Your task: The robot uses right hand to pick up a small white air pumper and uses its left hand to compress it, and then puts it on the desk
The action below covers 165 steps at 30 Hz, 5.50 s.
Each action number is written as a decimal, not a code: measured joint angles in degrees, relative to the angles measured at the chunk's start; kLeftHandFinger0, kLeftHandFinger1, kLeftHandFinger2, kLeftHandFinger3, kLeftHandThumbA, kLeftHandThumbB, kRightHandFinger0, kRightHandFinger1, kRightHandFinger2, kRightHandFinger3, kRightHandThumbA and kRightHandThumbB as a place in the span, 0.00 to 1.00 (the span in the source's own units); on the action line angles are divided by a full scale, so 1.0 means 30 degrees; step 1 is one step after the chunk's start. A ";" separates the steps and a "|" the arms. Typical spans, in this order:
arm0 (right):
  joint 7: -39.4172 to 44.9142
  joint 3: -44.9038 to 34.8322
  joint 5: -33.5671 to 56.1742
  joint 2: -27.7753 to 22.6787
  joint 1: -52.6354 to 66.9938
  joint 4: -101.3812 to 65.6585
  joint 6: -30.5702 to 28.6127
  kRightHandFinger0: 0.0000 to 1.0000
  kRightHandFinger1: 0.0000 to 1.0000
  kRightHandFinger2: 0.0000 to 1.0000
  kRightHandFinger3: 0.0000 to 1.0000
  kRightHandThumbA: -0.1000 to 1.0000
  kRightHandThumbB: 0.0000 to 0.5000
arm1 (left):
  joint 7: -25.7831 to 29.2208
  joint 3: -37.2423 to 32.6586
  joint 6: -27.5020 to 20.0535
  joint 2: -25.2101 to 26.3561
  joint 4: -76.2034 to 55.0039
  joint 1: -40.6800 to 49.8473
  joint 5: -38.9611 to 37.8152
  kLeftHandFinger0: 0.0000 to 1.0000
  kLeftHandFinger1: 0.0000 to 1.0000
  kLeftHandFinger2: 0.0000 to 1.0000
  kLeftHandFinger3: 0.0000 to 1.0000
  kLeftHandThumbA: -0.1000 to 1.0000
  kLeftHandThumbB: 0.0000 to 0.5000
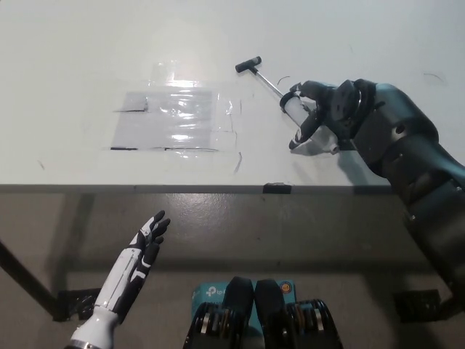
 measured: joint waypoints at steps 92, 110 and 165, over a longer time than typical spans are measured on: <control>1.0178 -0.3085 0.5712 -0.6730 1.0821 -2.3879 0.2896 0.07 0.49 0.76 0.80 0.00 0.24 | 0.1080 0.4996 -0.0430 -0.0633 -0.2184 -0.2754 -0.1992 1.00 1.00 1.00 1.00 1.00 0.33; 1.1376 -0.2530 0.6527 -0.7374 1.2323 -2.9875 0.5662 0.12 0.52 0.77 0.87 0.00 0.19 | 0.1112 0.3544 -0.0422 -0.1502 -0.1773 -0.4282 -0.1638 1.00 1.00 1.00 1.00 1.00 0.52; 1.1682 -0.0801 0.6742 -0.7231 1.1935 -2.9975 0.6205 0.27 0.57 0.75 0.81 0.00 0.27 | 0.0530 0.2009 0.1366 -0.2108 -0.0703 -0.5393 -0.2143 1.00 1.00 1.00 1.00 1.00 0.54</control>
